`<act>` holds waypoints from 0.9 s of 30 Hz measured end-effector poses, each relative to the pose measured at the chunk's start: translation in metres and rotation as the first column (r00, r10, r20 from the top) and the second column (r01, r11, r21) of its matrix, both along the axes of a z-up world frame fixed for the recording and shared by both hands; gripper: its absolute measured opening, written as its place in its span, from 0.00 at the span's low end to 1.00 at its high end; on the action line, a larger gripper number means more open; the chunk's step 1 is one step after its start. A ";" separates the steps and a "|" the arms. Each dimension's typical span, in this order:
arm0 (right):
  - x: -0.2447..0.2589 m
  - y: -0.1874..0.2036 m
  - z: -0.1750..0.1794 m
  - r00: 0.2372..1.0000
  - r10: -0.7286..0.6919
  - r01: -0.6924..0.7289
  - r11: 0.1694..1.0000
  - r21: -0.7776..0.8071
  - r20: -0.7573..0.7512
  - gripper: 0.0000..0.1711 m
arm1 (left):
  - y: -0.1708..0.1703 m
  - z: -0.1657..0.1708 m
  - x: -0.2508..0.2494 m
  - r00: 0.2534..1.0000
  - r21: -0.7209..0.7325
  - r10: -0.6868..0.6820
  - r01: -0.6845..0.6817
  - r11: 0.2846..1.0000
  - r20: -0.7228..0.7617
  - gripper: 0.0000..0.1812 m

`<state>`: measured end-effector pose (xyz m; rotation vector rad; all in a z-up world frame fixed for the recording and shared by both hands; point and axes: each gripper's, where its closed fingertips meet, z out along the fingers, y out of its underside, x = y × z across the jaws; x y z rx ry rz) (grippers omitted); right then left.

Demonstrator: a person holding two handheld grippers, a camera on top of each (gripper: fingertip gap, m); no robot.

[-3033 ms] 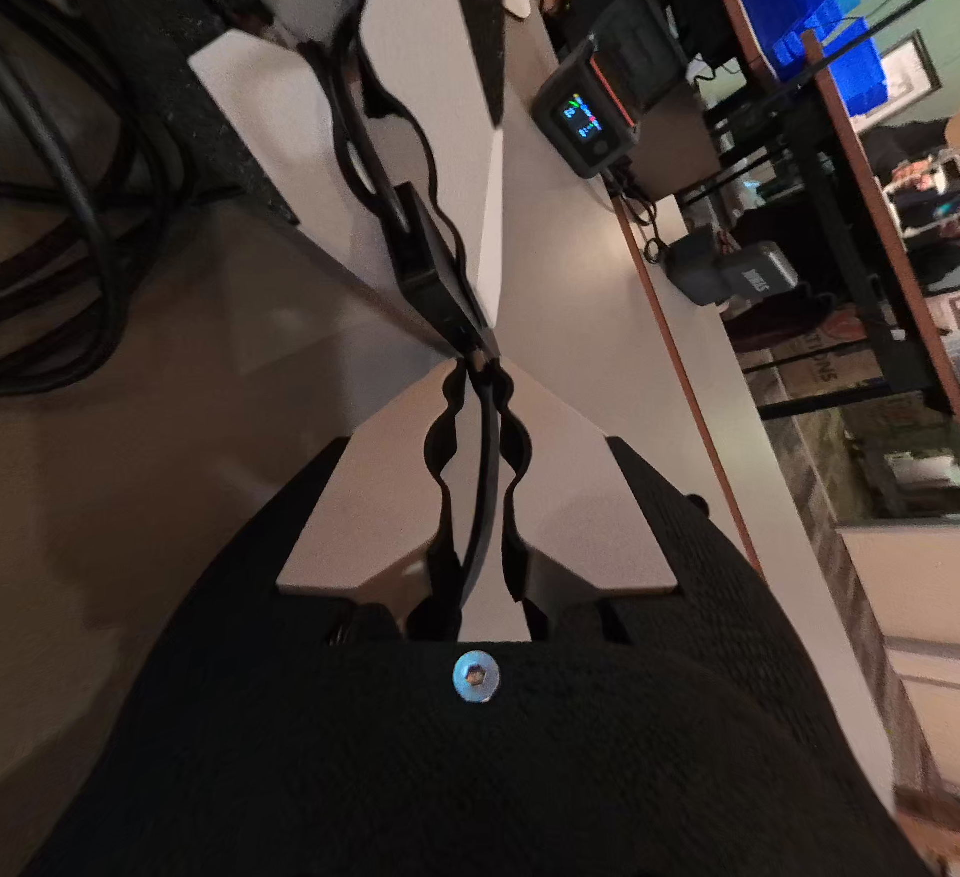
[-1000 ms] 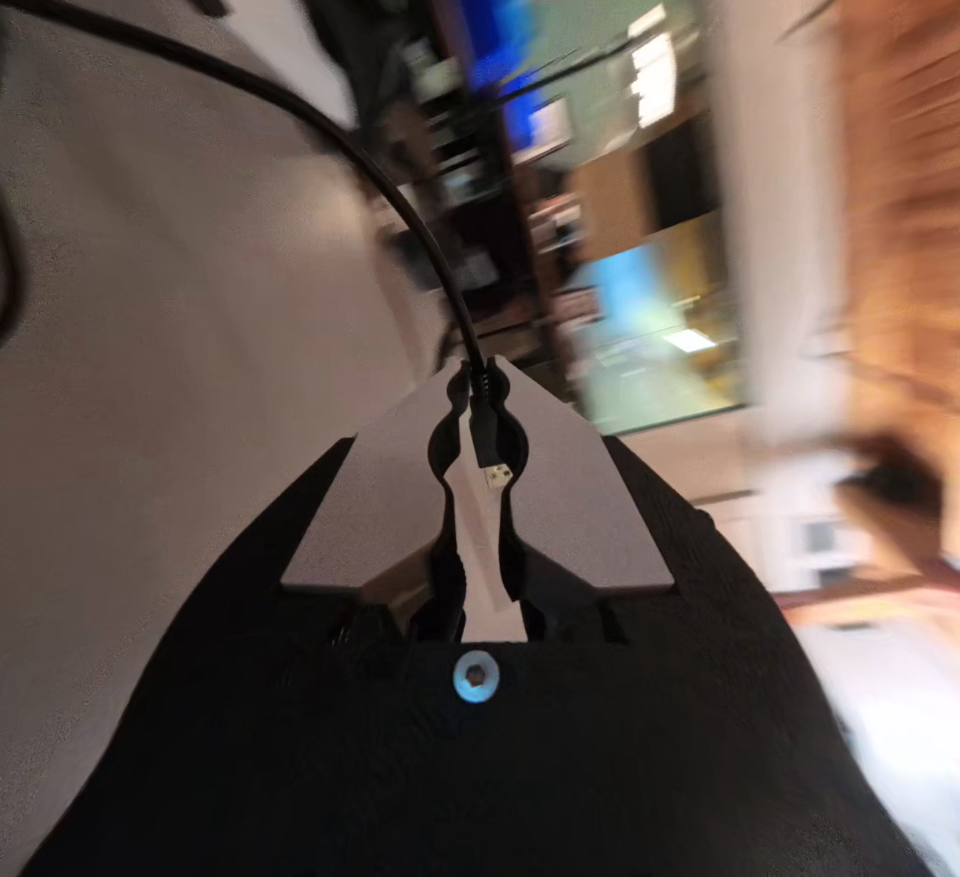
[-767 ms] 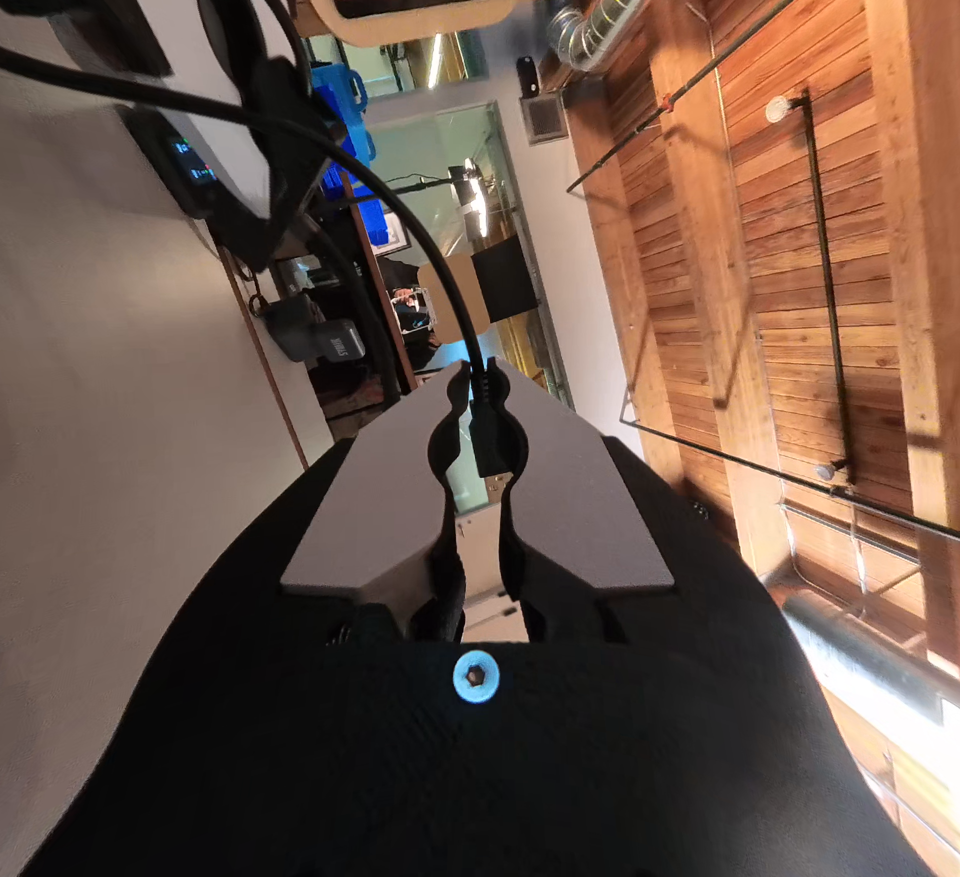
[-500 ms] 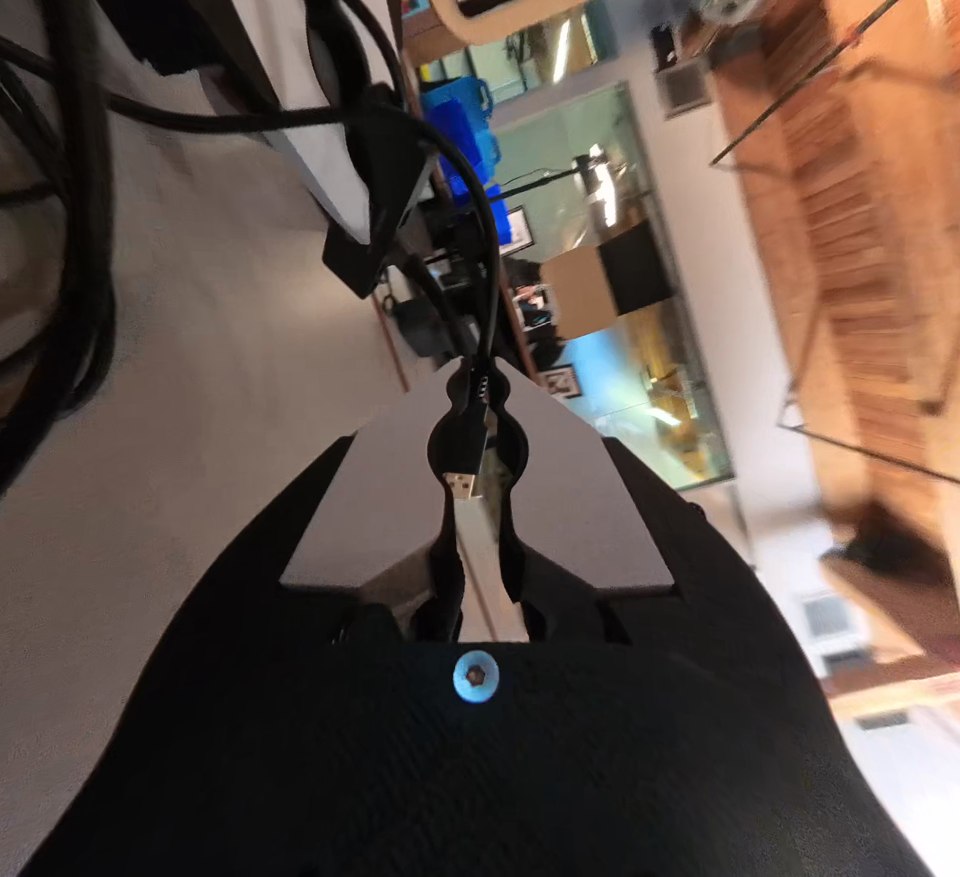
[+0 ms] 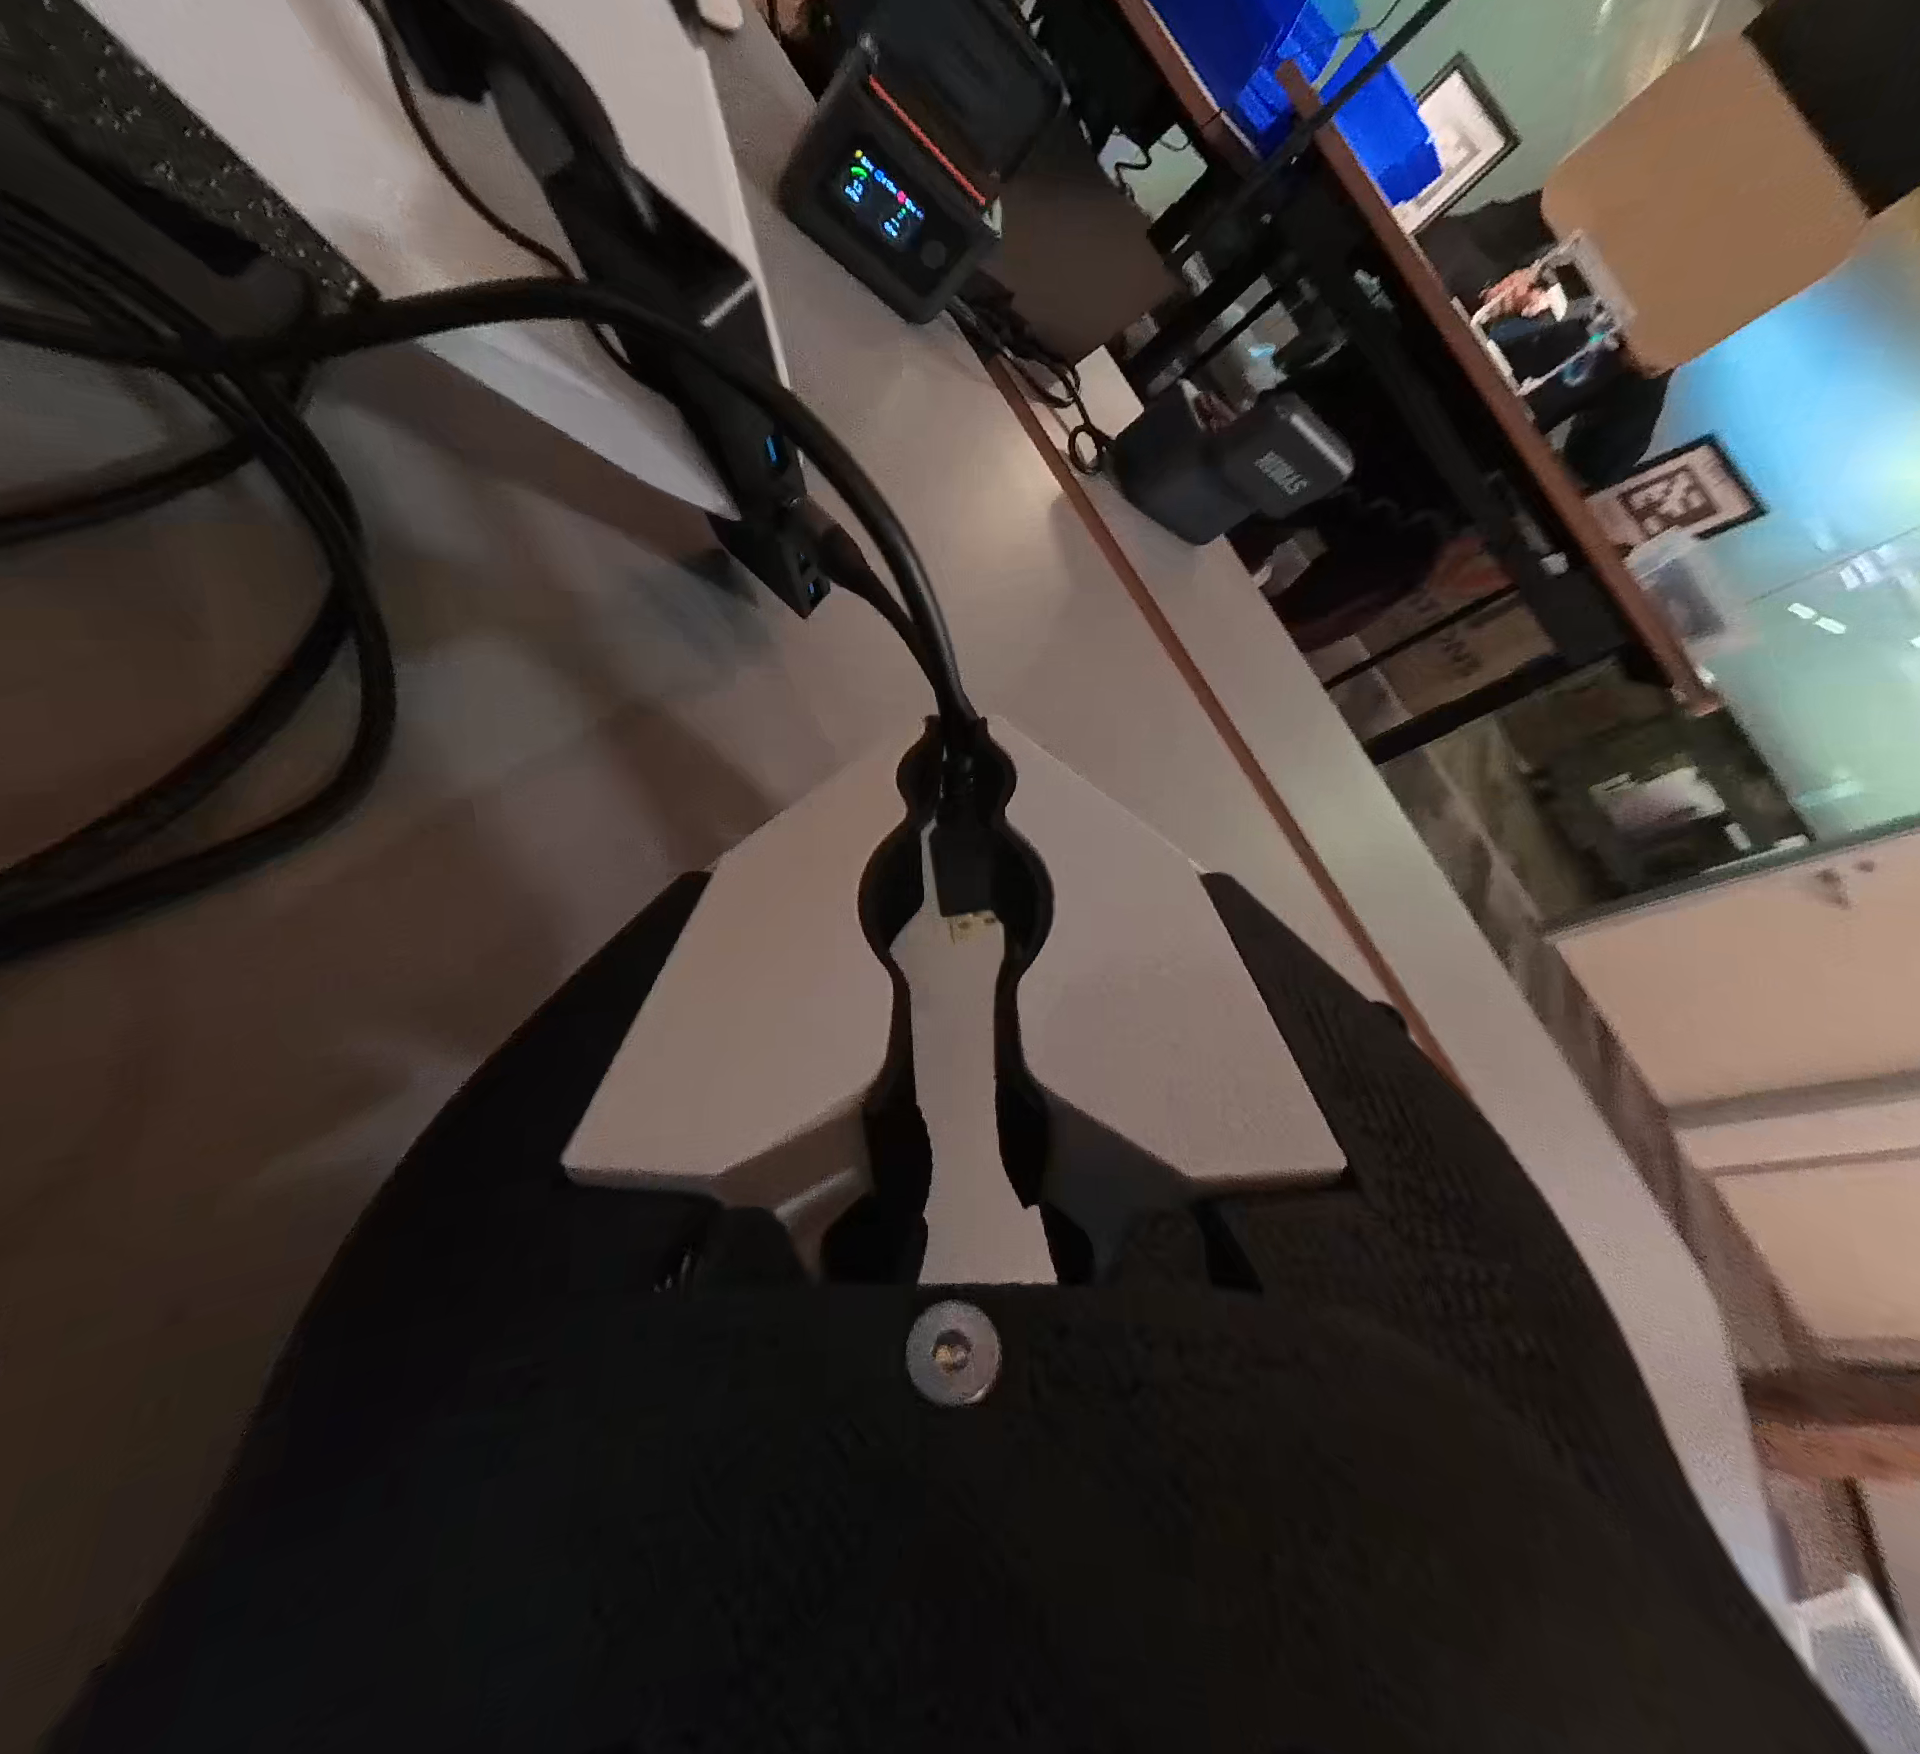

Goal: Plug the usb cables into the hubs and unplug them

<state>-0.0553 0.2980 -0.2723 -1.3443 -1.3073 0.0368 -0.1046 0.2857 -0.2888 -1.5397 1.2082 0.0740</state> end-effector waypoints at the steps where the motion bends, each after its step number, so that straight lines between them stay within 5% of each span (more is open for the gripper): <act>1: 0.001 0.001 -0.001 1.000 -0.006 0.006 1.000 -0.021 -0.004 0.02 | 0.000 -0.001 0.001 1.000 -0.001 0.000 0.000 1.000 -0.008 0.05; 12: 0.009 0.007 -0.014 0.989 -0.112 0.122 0.986 -0.111 0.092 0.02 | 0.006 -0.003 -0.006 0.997 -0.002 0.067 -0.067 0.998 -0.025 0.06; 18: 0.007 -0.003 0.050 0.939 -0.055 0.004 0.989 -0.150 -0.339 0.01 | 0.016 -0.001 -0.026 0.983 -0.001 0.181 -0.181 0.983 -0.014 0.05; 21: 0.021 -0.010 0.092 0.694 -0.041 -0.230 0.933 -0.276 -0.719 0.02 | 0.016 0.012 -0.026 0.982 0.039 0.184 -0.185 0.982 0.036 0.05; 24: 0.050 -0.005 0.118 0.248 -0.197 -0.594 0.742 -0.310 -0.949 0.02 | 0.010 0.033 -0.020 0.983 0.131 0.153 -0.165 0.977 0.098 0.05; 27: 0.054 -0.007 0.123 0.079 -0.275 -0.723 0.646 -0.245 -0.958 0.01 | 0.004 0.045 -0.015 0.988 0.215 0.115 -0.135 0.967 0.103 0.05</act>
